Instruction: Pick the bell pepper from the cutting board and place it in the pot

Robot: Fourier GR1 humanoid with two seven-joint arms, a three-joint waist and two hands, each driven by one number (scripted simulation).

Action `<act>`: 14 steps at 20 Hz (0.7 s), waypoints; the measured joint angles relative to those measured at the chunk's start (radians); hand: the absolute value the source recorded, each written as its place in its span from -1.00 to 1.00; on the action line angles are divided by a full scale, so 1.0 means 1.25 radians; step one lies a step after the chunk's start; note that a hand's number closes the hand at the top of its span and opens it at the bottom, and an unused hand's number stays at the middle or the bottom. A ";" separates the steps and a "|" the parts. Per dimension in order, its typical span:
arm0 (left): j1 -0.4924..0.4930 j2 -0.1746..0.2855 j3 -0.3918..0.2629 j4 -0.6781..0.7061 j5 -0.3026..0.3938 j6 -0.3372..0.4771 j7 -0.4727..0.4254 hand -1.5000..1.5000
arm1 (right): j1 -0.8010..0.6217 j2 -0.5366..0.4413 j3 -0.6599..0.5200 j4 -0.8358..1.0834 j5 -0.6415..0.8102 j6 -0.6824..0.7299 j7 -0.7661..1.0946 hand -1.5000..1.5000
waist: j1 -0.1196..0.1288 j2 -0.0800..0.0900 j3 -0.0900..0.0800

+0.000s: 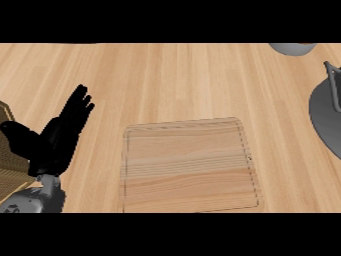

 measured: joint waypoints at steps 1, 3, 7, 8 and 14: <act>0.004 0.000 0.000 0.000 -0.003 -0.001 -0.003 0.00 | -0.007 0.009 0.006 0.020 -0.001 0.000 -0.014 1.00 | -0.001 0.000 0.000; 0.007 -0.010 -0.004 0.006 -0.007 0.004 -0.010 0.00 | -0.035 0.037 0.005 0.068 -0.013 -0.008 -0.003 -1.00 | 0.001 0.000 0.000; 0.011 -0.012 -0.007 -0.007 -0.012 0.008 0.003 0.00 | -0.071 0.089 -0.011 0.168 -0.036 -0.033 -0.004 -1.00 | 0.002 0.000 0.000; 0.001 -0.014 -0.006 0.005 -0.016 0.009 -0.001 0.00 | -0.080 0.103 -0.015 0.184 -0.047 -0.034 -0.003 -1.00 | 0.000 0.000 0.001; 0.002 0.000 0.014 0.003 -0.003 -0.010 -0.003 0.00 | -0.115 0.158 -0.081 0.258 -0.104 -0.111 -0.066 -1.00 | -0.003 -0.001 0.001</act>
